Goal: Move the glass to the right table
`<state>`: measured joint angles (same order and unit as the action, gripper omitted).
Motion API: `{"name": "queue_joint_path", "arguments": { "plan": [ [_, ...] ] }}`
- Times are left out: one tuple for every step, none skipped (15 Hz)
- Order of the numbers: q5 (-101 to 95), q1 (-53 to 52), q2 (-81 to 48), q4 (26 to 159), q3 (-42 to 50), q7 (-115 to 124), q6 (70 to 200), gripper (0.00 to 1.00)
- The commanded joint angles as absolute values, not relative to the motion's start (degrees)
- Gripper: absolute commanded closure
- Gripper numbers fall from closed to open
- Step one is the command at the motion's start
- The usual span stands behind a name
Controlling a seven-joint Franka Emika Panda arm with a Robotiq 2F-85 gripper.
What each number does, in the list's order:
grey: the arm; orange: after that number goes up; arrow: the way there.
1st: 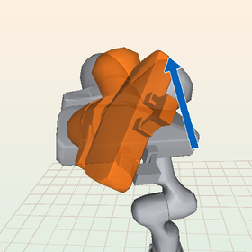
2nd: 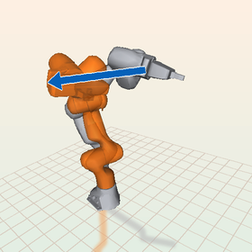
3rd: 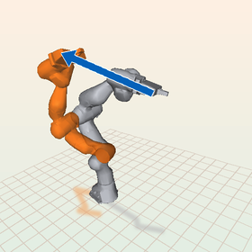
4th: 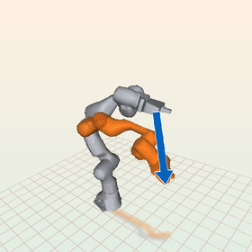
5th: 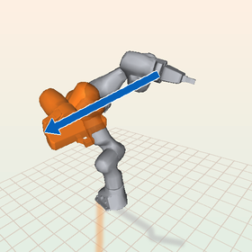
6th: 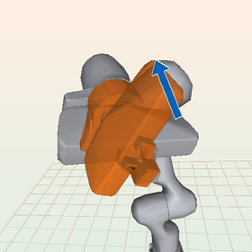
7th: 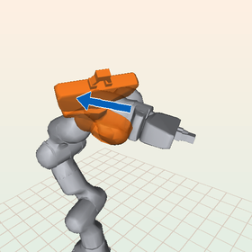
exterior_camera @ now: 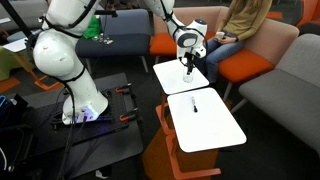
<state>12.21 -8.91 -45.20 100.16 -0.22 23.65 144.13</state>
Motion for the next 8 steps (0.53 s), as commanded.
{"name": "queue_joint_path", "arguments": {
  "plan": [
    [12.9,-9.2,-48.1,96.6,0.8,26.6,144.0,0.0],
    [13.1,-9.0,-48.8,95.8,1.0,26.9,143.9,0.0],
    [13.0,-8.7,-49.4,95.0,1.2,27.0,143.2,0.0],
    [13.4,-8.2,-49.9,94.3,0.8,26.5,142.3,0.0],
    [13.2,-8.1,-51.0,93.1,0.9,26.3,140.8,0.01],
    [13.2,-7.8,-51.9,92.2,0.8,26.2,139.5,0.09],
    [13.3,-7.6,-52.8,91.4,0.6,25.9,138.3,0.07],
    [13.4,-7.3,-53.6,90.5,0.3,25.7,137.4,0.08]
  ]
}}
